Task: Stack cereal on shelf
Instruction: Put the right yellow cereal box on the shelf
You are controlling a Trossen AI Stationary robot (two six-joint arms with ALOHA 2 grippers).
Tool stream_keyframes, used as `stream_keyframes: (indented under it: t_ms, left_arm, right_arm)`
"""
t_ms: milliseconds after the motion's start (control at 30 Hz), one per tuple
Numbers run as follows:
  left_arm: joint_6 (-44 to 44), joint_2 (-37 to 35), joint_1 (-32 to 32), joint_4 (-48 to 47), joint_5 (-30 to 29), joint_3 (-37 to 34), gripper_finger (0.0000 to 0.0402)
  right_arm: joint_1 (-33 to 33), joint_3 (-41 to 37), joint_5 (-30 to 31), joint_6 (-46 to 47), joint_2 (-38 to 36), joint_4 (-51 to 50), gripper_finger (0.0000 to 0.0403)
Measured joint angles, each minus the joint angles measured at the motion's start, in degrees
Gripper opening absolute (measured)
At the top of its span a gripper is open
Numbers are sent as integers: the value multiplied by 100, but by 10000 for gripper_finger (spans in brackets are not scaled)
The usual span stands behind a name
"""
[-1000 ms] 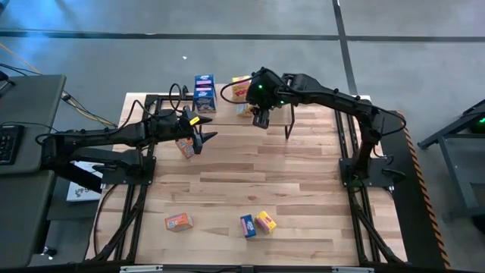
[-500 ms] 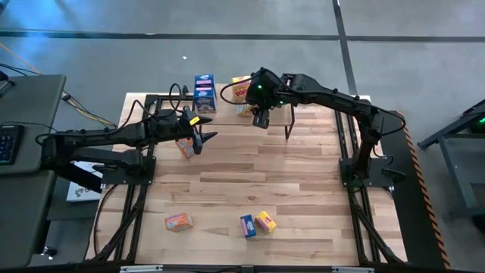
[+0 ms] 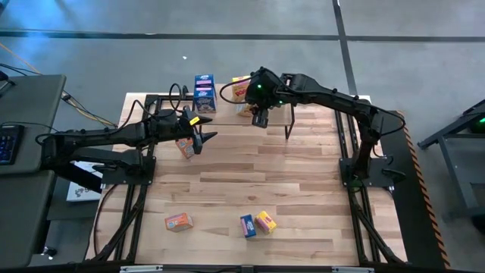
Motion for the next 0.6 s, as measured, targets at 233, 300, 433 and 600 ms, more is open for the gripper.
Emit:
stream_keyframes:
  t_ms: [233,300,433,600]
  left_arm:
    - [0,0,0,0,0,0,280]
    - [0,0,0,0,0,0,280]
    - [0,0,0,0,0,0,280]
    - [0,0,0,0,0,0,280]
  right_arm:
    - [0,-4,-16,-74,1,21,175]
    - [0,-4,-33,-146,1,22,179]
    - [0,-4,-36,-189,1,63,196]
    - [0,-4,-126,-132,1,193,227]
